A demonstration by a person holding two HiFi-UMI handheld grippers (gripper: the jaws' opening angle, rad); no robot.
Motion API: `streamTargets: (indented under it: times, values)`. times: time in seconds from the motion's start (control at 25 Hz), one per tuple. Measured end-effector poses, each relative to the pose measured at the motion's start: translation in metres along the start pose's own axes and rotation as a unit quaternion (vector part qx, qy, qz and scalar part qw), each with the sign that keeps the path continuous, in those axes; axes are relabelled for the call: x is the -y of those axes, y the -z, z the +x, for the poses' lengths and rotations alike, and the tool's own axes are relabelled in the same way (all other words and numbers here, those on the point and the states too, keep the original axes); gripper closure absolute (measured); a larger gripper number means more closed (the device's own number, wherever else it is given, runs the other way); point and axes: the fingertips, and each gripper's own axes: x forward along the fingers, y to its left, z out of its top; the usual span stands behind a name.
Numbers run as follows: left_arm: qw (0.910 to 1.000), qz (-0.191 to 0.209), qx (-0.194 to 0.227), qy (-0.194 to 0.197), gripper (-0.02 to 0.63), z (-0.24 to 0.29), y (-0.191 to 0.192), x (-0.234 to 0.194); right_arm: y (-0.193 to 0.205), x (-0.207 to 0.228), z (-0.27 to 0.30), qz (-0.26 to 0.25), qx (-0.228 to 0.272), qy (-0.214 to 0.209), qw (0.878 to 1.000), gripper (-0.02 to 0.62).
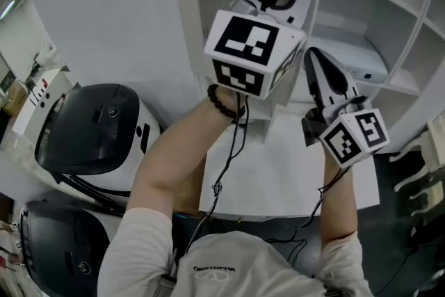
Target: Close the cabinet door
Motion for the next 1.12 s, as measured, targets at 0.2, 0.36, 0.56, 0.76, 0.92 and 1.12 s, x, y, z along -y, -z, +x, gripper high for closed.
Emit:
streamTargets:
  times: [0.2,0.36,0.56,0.76,0.92,1.12]
  values:
    - [0.9999,0.01,-0.009,-0.001,0.531,0.01,0.007,-0.002,0.009,0.009,0.005,0.006,-0.004,0.002,1.0,0.586]
    - [0.9998,0.013,-0.014,0.001,0.529,0.016,0.012,-0.003,0.015,0.017,0.009,0.011,-0.006,0.004,1.0,0.586]
    - [0.9996,0.011,-0.025,0.008,0.527,0.026,0.021,-0.006,0.023,0.025,0.017,0.015,-0.009,0.006,1.0,0.586]
    - [0.9993,0.019,-0.033,0.003,0.526,0.035,0.027,-0.009,0.027,0.033,0.022,0.019,-0.011,0.007,1.0,0.586]
    - [0.999,0.028,-0.035,-0.003,0.525,0.041,0.031,-0.011,0.031,0.04,0.024,0.021,-0.01,0.012,1.0,0.586]
    - [0.9988,0.035,-0.034,-0.007,0.525,0.046,0.035,-0.013,0.035,0.047,0.029,0.023,-0.012,0.021,0.999,0.586]
